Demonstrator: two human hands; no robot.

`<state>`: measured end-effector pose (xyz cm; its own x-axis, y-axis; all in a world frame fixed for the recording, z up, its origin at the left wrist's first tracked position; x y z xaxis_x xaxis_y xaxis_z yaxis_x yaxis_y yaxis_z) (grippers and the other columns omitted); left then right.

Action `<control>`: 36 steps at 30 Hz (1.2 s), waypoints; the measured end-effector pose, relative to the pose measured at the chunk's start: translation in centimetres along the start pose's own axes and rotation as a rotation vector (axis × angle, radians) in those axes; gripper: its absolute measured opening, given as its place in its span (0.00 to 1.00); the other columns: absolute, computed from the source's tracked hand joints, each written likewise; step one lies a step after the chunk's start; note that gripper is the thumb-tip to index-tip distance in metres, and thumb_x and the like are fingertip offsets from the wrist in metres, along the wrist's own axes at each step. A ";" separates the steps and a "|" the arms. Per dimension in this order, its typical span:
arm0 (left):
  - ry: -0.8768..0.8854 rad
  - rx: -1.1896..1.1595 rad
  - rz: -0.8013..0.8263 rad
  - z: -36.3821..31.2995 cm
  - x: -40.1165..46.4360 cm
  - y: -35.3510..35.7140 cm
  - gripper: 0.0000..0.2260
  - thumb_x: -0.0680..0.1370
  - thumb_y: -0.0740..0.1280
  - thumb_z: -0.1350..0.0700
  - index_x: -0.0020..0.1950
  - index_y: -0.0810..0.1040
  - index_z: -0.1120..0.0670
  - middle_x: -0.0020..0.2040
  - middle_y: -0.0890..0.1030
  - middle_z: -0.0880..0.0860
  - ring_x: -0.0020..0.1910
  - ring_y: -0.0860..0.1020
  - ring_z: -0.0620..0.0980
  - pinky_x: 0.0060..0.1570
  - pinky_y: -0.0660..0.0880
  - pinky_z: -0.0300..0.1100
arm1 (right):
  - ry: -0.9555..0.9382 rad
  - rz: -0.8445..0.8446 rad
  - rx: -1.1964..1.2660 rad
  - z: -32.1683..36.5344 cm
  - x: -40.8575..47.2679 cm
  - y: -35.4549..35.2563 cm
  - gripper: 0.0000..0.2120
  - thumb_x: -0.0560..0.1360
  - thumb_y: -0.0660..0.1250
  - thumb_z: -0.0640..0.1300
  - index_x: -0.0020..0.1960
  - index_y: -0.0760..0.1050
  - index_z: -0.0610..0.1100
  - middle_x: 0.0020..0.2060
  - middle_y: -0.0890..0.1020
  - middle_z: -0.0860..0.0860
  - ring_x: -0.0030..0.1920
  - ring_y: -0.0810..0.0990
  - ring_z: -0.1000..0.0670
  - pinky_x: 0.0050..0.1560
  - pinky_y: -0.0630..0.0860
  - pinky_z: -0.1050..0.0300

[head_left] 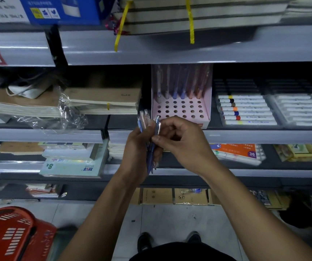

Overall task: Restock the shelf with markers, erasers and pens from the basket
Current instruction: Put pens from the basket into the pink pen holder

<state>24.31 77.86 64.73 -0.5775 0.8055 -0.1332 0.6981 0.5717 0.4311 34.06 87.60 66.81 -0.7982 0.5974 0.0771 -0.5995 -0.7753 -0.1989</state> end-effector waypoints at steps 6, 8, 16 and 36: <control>0.061 0.129 -0.058 0.9 0.4 0.0 0.17 0.86 0.62 0.49 0.54 0.77 0.64 0.31 0.72 0.57 0.24 0.70 0.51 0.23 0.67 0.41 | 0.012 -0.015 0.008 0.2 -0.2 -0.5 0.07 0.78 0.73 0.39 0.56 0.80 0.43 0.43 0.85 0.47 0.44 0.85 0.46 0.50 0.84 0.50; 0.098 0.227 -0.148 1.3 0.7 -0.1 0.14 0.87 0.62 0.49 0.49 0.77 0.56 0.31 0.73 0.52 0.24 0.71 0.48 0.23 0.67 0.40 | 0.020 -0.048 0.048 0.6 -0.1 -0.8 0.08 0.79 0.72 0.39 0.58 0.78 0.43 0.45 0.85 0.46 0.47 0.85 0.46 0.52 0.84 0.50; 0.333 0.780 -0.395 2.5 1.3 -1.4 0.10 0.84 0.65 0.50 0.43 0.73 0.50 0.32 0.76 0.46 0.29 0.72 0.43 0.29 0.68 0.37 | -0.125 -0.399 -0.019 2.6 3.4 -4.6 0.08 0.79 0.73 0.40 0.51 0.77 0.50 0.43 0.84 0.48 0.46 0.85 0.43 0.52 0.83 0.39; 0.438 1.085 -0.306 1.9 1.2 -1.3 0.13 0.80 0.64 0.57 0.62 0.80 0.46 0.31 0.78 0.47 0.28 0.76 0.48 0.26 0.74 0.45 | -0.141 -0.591 -0.302 2.2 8.5 -5.6 0.23 0.73 0.74 0.38 0.24 0.68 0.50 0.19 0.71 0.59 0.20 0.71 0.60 0.22 0.63 0.69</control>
<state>23.52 78.42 62.27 -0.7287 0.6128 0.3058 0.3780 0.7322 -0.5666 30.49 96.63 70.73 -0.3538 0.8548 0.3796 -0.9110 -0.2229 -0.3471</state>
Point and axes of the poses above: each hand's wrist, its own x-axis towards the middle knuckle, its own y-axis out of the palm, z = x × y, the point moved 1 cm from there along x, towards the middle knuckle
